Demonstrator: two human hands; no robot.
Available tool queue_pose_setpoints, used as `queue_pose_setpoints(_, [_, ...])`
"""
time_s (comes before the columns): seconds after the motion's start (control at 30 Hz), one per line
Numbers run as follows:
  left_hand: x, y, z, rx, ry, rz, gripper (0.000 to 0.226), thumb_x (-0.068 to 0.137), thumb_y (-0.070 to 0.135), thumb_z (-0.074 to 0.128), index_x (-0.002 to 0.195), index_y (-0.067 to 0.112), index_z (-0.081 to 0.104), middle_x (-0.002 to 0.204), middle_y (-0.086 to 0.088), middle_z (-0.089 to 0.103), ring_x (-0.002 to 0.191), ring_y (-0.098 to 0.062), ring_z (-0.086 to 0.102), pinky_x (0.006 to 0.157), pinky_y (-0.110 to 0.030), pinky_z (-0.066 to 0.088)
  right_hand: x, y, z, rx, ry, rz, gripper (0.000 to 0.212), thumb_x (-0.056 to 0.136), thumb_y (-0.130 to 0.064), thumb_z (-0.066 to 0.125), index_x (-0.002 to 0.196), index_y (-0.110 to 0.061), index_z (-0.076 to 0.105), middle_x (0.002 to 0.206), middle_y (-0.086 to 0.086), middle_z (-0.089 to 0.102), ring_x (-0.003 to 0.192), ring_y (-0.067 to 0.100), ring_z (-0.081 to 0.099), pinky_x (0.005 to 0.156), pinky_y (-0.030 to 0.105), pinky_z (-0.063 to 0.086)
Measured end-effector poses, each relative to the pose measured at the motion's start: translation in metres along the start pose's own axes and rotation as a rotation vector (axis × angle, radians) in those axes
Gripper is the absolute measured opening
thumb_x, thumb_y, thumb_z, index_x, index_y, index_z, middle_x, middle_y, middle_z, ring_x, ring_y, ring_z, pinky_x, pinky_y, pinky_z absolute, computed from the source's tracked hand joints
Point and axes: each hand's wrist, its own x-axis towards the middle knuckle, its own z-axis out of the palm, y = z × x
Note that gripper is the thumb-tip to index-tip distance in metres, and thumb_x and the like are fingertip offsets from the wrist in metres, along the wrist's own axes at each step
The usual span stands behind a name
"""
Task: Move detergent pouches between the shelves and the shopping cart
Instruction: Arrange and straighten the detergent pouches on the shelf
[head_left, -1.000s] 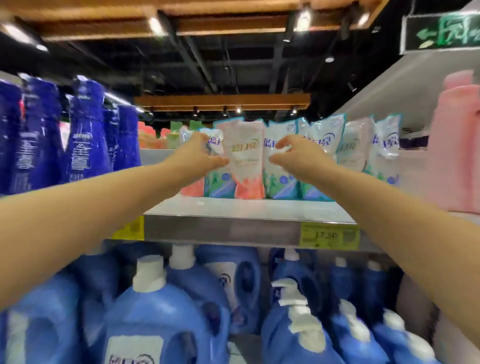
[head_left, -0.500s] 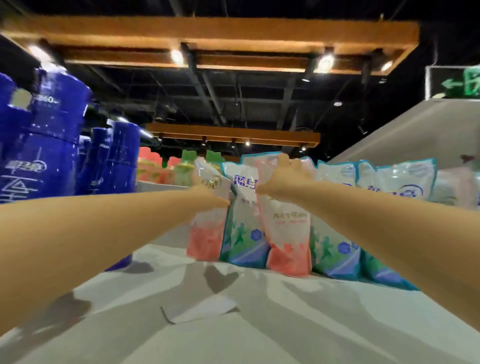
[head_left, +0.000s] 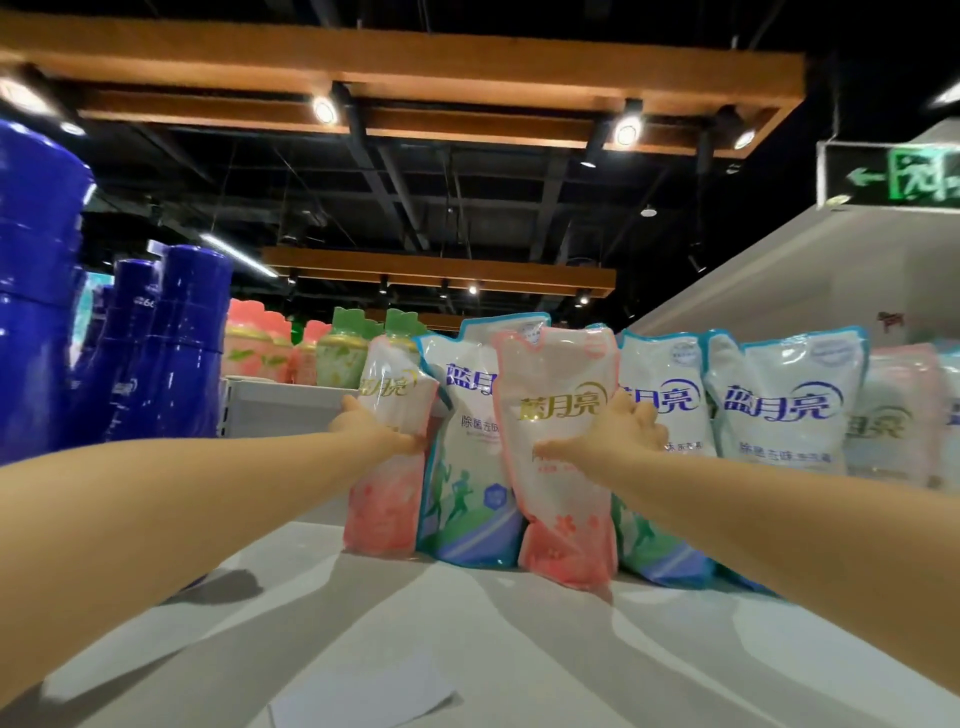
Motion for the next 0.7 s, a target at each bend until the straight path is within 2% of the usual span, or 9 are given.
queue_pose_setpoints(0.07, [-0.002, 0.0, -0.001, 0.035, 0.022, -0.012, 0.094, 0.069, 0.031, 0.081, 0.139, 0.003, 0.026, 0.13, -0.017, 0.048, 0.118, -0.032, 0.049, 0.083, -0.036, 0.044, -0.007, 0.001, 0.005, 0.002, 0.005, -0.018, 0.102, 0.066, -0.053, 0.077, 0.138, -0.008, 0.022, 0.138, 0.014, 0.029, 0.129, 0.033, 0.031, 0.105, 0.042, 0.032])
queue_pose_setpoints(0.17, [-0.009, 0.001, -0.007, 0.025, 0.022, -0.012, 0.087, 0.065, 0.034, 0.083, 0.132, 0.002, 0.037, 0.124, -0.016, 0.052, 0.113, -0.031, 0.052, 0.083, -0.037, 0.048, -0.016, 0.004, 0.011, 0.077, -0.027, 0.017, 0.1, 0.066, -0.045, 0.081, 0.138, -0.009, 0.021, 0.138, 0.014, 0.03, 0.128, 0.031, 0.034, 0.106, 0.042, 0.033])
queue_pose_setpoints(0.27, [-0.022, -0.002, -0.019, 0.038, 0.037, -0.003, 0.082, 0.067, 0.036, 0.082, 0.129, 0.001, 0.041, 0.121, -0.016, 0.055, 0.11, -0.031, 0.055, 0.084, -0.037, 0.05, -0.019, 0.007, 0.022, 0.187, -0.092, 0.09, 0.099, 0.066, -0.034, 0.084, 0.136, -0.008, 0.02, 0.136, 0.016, 0.035, 0.125, 0.032, 0.041, 0.106, 0.042, 0.037])
queue_pose_setpoints(0.37, [-0.035, -0.006, -0.03, 0.007, 0.032, 0.033, 0.072, 0.07, 0.034, 0.08, 0.127, 0.005, 0.046, 0.116, -0.014, 0.057, 0.105, -0.03, 0.058, 0.078, -0.035, 0.051, -0.019, 0.007, 0.026, 0.328, -0.13, 0.104, 0.088, 0.064, -0.025, 0.085, 0.126, -0.011, 0.024, 0.107, 0.009, 0.049, 0.104, 0.028, 0.054, 0.092, 0.039, 0.049])
queue_pose_setpoints(0.43, [-0.044, -0.007, -0.036, -0.002, 0.028, 0.08, 0.065, 0.072, 0.033, 0.077, 0.125, 0.008, 0.049, 0.113, -0.013, 0.059, 0.1, -0.028, 0.059, 0.075, -0.033, 0.051, -0.021, 0.006, 0.023, 0.372, -0.121, 0.106, 0.079, 0.066, -0.021, 0.084, 0.121, -0.01, 0.029, 0.088, 0.002, 0.045, 0.091, 0.025, 0.054, 0.08, 0.035, 0.05])
queue_pose_setpoints(0.57, [-0.067, -0.004, -0.043, -0.012, 0.035, 0.132, 0.057, 0.075, 0.033, 0.074, 0.121, 0.01, 0.051, 0.107, -0.01, 0.061, 0.096, -0.026, 0.06, 0.076, -0.033, 0.053, -0.031, 0.007, 0.012, 0.449, -0.095, 0.067, 0.062, 0.064, -0.014, 0.083, 0.116, -0.011, 0.049, 0.085, 0.002, 0.061, 0.075, 0.021, 0.061, 0.057, 0.026, 0.044])
queue_pose_setpoints(0.63, [-0.081, -0.002, -0.045, -0.039, 0.033, 0.154, 0.056, 0.075, 0.033, 0.074, 0.119, 0.01, 0.049, 0.105, -0.009, 0.06, 0.093, -0.025, 0.059, 0.071, -0.032, 0.051, -0.042, 0.009, 0.003, 0.456, -0.091, 0.053, 0.064, 0.062, -0.018, 0.086, 0.113, -0.008, 0.049, 0.083, 0.004, 0.06, 0.07, 0.02, 0.06, 0.057, 0.028, 0.048])
queue_pose_setpoints(0.7, [-0.092, 0.0, -0.046, -0.086, 0.03, 0.183, 0.052, 0.073, 0.034, 0.075, 0.115, 0.012, 0.053, 0.099, -0.008, 0.062, 0.088, -0.023, 0.06, 0.069, -0.033, 0.053, -0.054, 0.012, -0.009, 0.479, -0.084, 0.039, 0.068, 0.065, -0.02, 0.085, 0.116, -0.008, 0.043, 0.089, 0.005, 0.057, 0.077, 0.023, 0.059, 0.063, 0.031, 0.05])
